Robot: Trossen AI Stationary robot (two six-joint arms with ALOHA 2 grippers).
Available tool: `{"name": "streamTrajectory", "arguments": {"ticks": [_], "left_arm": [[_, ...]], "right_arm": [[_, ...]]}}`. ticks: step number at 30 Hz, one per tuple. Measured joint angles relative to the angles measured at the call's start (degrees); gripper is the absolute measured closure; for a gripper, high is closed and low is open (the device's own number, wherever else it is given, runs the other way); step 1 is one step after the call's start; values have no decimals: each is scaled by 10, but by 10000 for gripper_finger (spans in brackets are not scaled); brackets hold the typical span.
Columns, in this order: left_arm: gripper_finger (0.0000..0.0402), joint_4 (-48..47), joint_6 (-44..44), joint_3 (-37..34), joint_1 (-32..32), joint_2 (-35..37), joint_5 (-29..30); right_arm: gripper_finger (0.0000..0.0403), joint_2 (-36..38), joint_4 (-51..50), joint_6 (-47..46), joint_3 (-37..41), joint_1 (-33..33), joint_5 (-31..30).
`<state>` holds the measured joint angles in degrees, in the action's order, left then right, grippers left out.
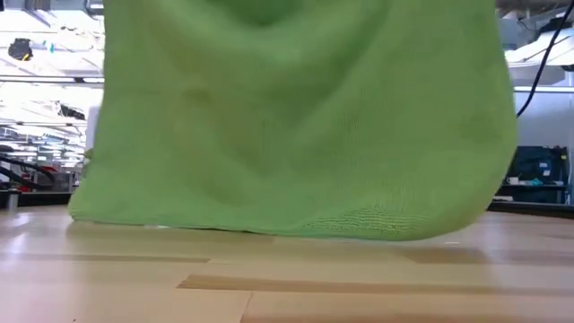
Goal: Roll microfiber towels into tight, uniform cylinder then place into a basket
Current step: Fold the green microfiber cloth
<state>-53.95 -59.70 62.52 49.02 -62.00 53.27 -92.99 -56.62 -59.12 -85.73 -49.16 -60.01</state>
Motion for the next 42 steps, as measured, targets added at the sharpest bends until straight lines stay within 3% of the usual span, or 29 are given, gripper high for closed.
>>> {"name": "streamTrajectory", "arguments": {"ticks": [12, 21, 25, 30, 36, 42], "left_arm": [[401, 166, -4, 5, 51, 0, -35], [401, 157, -59, 5, 63, -14, -17], [401, 135, -78, 6, 62, -38, -13], [401, 67, -87, 6, 31, -69, 4], [401, 11, -19, 5, -21, -94, 30], [401, -41, -16, -18, -76, -123, 14]], "right_arm": [[401, 0, 215, 86, 0, -57, 0], [401, -27, 332, 82, -1, -69, 2], [401, -48, 334, 82, 0, -67, 10], [401, -53, 218, 15, 0, -40, 7], [401, -53, 16, -126, 0, 3, 6], [401, -84, -116, -203, 0, 48, 38]]}}
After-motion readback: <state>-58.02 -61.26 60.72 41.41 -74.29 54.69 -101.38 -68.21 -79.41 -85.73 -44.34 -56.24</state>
